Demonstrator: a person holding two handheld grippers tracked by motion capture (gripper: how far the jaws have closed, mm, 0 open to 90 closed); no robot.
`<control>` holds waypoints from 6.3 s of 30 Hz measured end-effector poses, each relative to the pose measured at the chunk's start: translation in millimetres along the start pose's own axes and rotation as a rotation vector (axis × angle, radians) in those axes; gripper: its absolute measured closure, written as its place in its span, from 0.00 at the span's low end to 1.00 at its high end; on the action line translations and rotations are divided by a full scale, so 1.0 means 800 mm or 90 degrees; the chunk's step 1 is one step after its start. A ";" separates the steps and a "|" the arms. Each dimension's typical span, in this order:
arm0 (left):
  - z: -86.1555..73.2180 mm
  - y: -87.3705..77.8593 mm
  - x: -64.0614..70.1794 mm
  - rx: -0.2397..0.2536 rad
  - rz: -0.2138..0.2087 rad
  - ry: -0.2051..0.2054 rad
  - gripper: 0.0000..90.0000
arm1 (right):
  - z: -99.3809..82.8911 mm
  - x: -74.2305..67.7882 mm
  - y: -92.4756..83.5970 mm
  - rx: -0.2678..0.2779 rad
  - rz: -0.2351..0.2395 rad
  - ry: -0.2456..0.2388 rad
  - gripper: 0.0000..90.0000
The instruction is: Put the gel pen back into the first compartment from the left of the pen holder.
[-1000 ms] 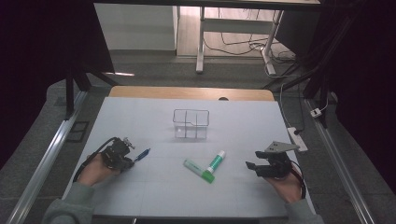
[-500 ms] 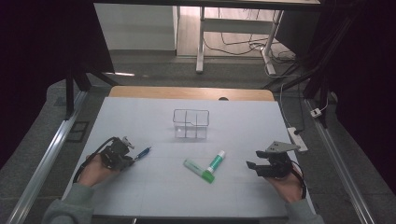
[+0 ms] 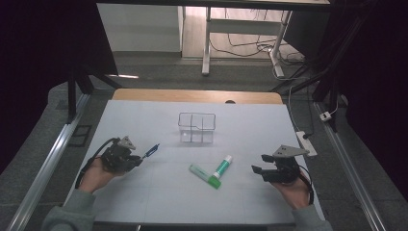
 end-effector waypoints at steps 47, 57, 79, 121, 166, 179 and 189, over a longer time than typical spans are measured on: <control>0.081 0.041 0.072 0.011 -0.071 0.133 0.88 | 0.058 -0.076 0.035 0.036 0.037 -0.090 0.41; 0.090 0.053 0.082 -0.001 -0.077 0.153 0.88 | 0.074 -0.097 0.041 0.034 0.047 -0.117 0.40; 0.107 0.077 0.104 -0.021 -0.109 0.181 0.88 | 0.093 -0.133 0.046 0.043 0.067 -0.184 0.40; 0.113 0.072 0.123 -0.005 -0.186 0.207 0.88 | 0.079 -0.206 0.091 -0.040 0.117 -0.493 0.79; 0.112 0.025 0.077 0.225 -0.078 0.078 0.38 | 0.104 -0.159 0.082 0.023 0.103 -0.269 0.85; 0.115 0.025 0.081 0.243 -0.090 0.071 0.39 | 0.105 -0.161 0.083 0.031 0.111 -0.243 0.85; 0.123 0.026 0.087 0.266 -0.097 0.065 0.40 | 0.107 -0.168 0.085 0.039 0.120 -0.223 0.85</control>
Point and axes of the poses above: each handheld gripper's, and its own axes: y roughly forward along the jaws, z roughly out of its top, x roughly to its right, the point moved 8 cm from there along y, roughly forward along the jaws, and after that the axes turned 13 degrees about -z, right-handed, at the moved point
